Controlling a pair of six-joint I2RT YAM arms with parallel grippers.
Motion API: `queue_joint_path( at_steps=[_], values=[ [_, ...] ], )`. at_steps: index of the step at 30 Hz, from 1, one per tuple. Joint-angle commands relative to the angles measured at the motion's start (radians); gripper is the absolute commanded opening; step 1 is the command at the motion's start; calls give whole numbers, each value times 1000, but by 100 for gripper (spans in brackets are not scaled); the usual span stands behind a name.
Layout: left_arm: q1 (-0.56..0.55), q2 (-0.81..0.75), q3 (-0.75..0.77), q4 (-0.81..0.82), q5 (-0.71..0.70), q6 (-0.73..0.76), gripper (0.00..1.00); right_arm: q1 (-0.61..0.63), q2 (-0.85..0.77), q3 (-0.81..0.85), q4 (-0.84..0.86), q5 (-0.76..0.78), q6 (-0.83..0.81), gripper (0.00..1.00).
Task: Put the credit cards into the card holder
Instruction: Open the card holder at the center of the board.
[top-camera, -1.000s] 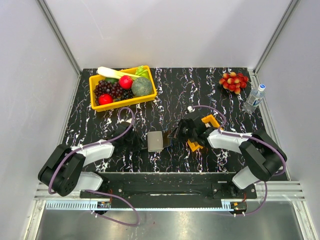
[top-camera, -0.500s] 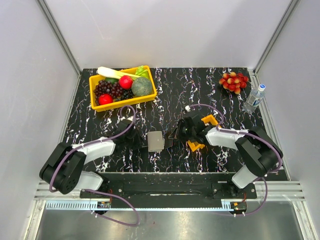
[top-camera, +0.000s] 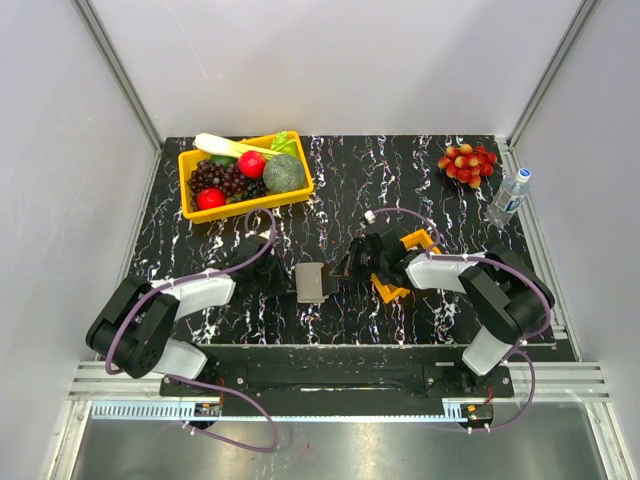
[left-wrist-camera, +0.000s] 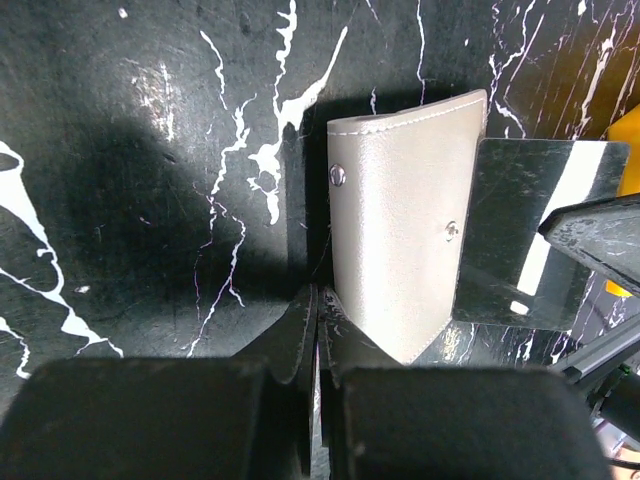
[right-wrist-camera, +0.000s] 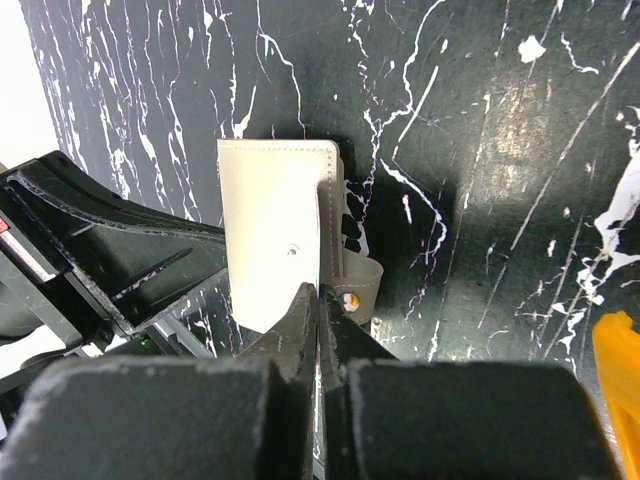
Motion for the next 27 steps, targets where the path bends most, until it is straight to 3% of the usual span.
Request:
queue_joint_path(
  at_steps=[1,11,18,27],
  values=[
    [-4,-15,29,-55,-53,22,0,-5,-69,9,-19,63,-35,0],
    [-4,-128,27,-83,-97,29,0,-5,-57,29,-101,103,-86,0],
    [-7,-53,32,-5,-19,32,0,-6,-11,35,-61,46,-75,0],
    [-15,33,27,5,-18,16,0,-6,1,9,59,-40,-17,0]
  ],
)
